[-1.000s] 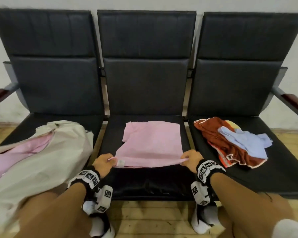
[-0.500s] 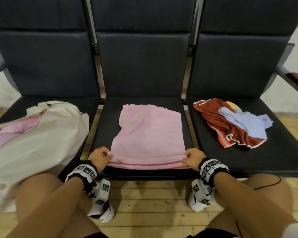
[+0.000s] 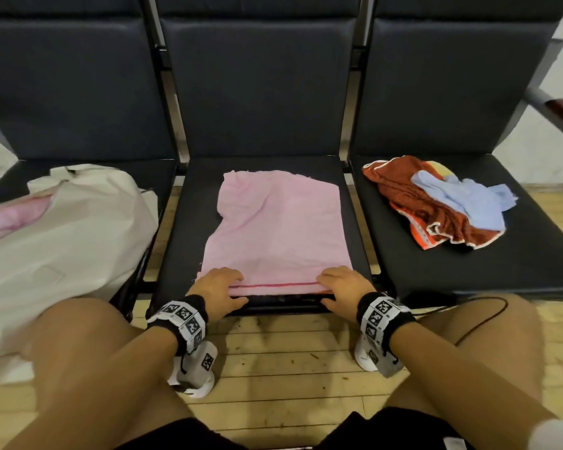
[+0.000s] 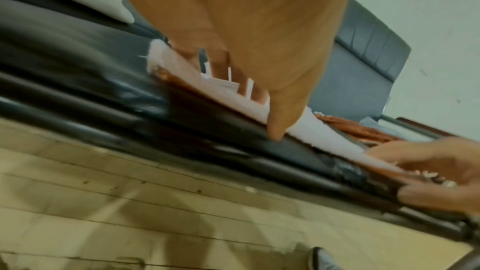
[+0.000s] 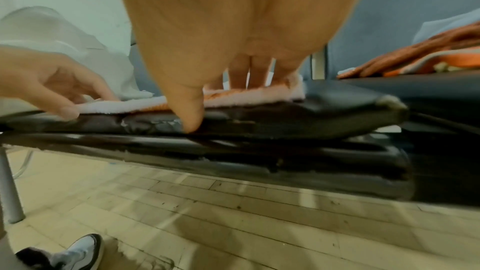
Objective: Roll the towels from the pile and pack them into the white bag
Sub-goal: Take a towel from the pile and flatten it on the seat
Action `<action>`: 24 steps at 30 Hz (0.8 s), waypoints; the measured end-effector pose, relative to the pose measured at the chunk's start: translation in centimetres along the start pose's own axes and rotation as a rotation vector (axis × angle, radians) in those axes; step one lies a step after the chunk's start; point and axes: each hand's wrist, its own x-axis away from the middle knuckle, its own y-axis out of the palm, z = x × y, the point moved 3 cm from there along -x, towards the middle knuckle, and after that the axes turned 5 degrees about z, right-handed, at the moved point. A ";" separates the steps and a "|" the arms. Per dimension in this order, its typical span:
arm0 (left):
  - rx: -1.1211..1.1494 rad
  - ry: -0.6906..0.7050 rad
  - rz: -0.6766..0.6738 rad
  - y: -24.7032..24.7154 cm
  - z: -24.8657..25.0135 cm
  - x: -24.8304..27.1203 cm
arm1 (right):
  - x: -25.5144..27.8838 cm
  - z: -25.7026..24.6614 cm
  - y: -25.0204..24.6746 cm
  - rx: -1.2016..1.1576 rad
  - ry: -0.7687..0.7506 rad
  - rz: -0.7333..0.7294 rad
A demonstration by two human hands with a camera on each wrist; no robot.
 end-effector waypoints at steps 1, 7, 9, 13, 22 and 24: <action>-0.038 0.020 0.015 0.2 -0.3 0.1 | 0.2 0.3 0.2 -0.011 0.011 0.006; -0.085 0.070 0.102 0.5 -0.7 0.3 | -0.5 0.8 0.2 -0.075 -0.004 0.012; -0.079 0.089 0.133 0.4 -0.7 0.2 | -0.6 0.7 0.3 -0.090 0.008 0.021; -0.045 0.109 0.194 0.4 -0.5 0.5 | -0.5 0.6 0.2 -0.049 0.009 0.057; -0.076 0.036 0.222 -0.6 -0.3 0.9 | 0.0 1.9 0.0 -0.294 0.122 0.106; -0.067 0.001 0.222 -1.0 -0.4 1.1 | 0.1 2.0 -0.1 -0.337 0.141 0.115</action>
